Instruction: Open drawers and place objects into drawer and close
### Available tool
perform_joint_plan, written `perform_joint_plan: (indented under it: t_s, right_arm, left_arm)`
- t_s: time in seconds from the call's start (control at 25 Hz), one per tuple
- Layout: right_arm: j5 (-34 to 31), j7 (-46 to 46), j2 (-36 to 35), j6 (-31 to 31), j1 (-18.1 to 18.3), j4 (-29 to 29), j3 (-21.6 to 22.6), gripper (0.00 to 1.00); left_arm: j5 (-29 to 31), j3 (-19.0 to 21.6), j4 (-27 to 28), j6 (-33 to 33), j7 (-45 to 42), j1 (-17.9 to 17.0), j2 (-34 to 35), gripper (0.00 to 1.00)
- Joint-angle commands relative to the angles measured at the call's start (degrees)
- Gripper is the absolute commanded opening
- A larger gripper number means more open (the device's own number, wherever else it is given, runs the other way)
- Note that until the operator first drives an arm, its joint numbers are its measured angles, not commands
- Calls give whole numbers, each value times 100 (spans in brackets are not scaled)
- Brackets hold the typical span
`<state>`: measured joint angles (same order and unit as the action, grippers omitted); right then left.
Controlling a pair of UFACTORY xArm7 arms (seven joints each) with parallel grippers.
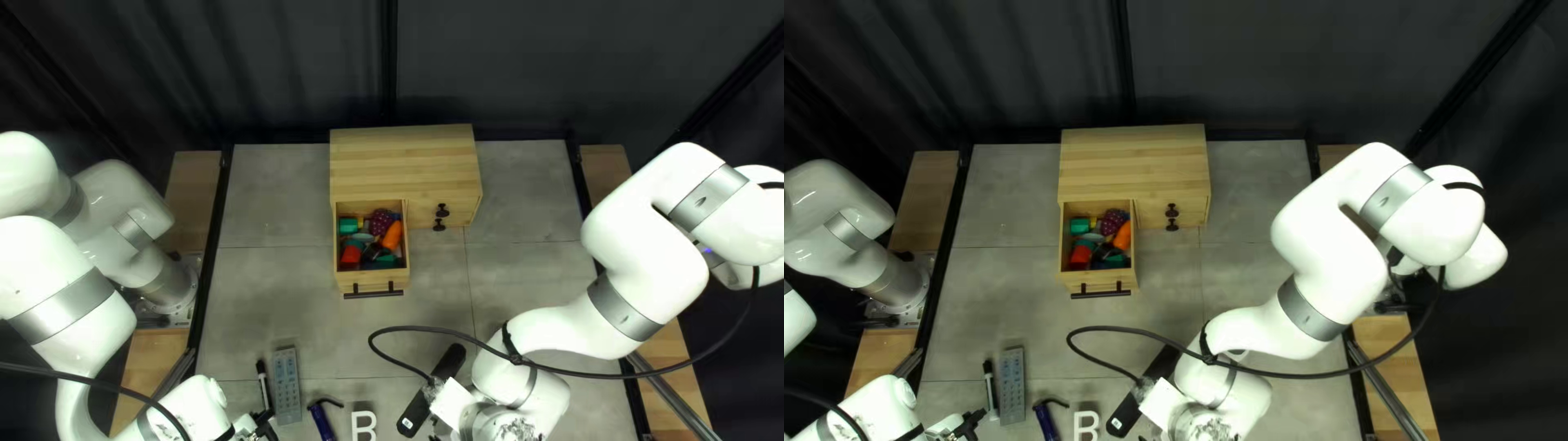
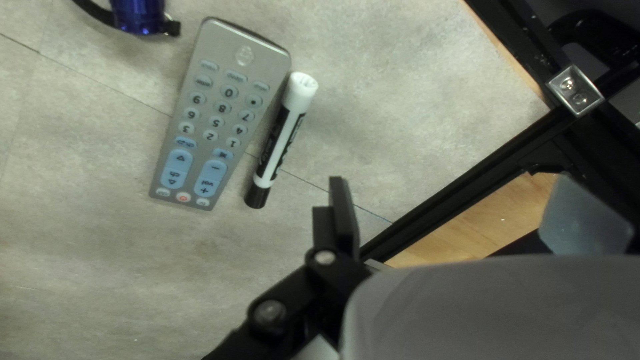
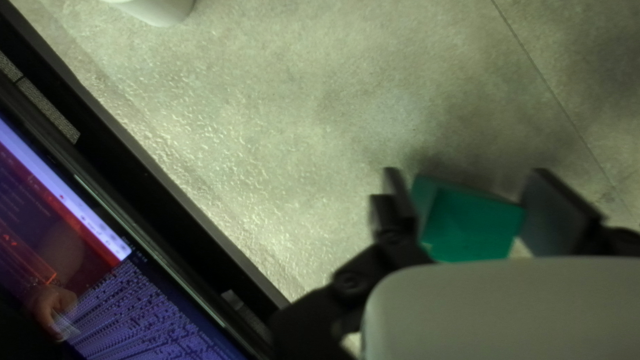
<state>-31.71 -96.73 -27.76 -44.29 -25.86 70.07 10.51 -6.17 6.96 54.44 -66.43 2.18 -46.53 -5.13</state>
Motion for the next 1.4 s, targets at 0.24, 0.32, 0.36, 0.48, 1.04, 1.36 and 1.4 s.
perform_joint_plan:
  t_s: [0.24, 0.32, 0.36, 0.48, 1.04, 1.36, 1.4]
  right_arm:
    - [329, 1149, 1150, -1280, 330, -105, -13, 2]
    - [316, 1515, 1423, -1577, 456, -104, -115, 2]
    - [266, 1751, 1556, -1771, 536, -61, -185, 2]
    - [129, 2561, 1878, -2185, 840, 112, -447, 2]
    - [-406, 4104, 1320, -1606, 1939, 992, -1337, 2]
    - [-434, 4135, 867, -1697, 1870, 1514, -1306, 100]
    - [-465, 4075, 938, -1694, 1835, 1423, -1292, 100]
  left_arm:
    - [0, 0, 0, 0, 0, 0, 0, 100]
    - [0, 0, 0, 0, 0, 0, 0, 100]
    - [0, 0, 0, 0, 0, 0, 0, 100]
    - [0, 0, 0, 0, 0, 0, 0, 100]
    - [0, 0, 0, 0, 0, 0, 0, 100]
    - [0, 0, 0, 0, 0, 0, 0, 100]
    - [0, 0, 0, 0, 0, 0, 0, 100]
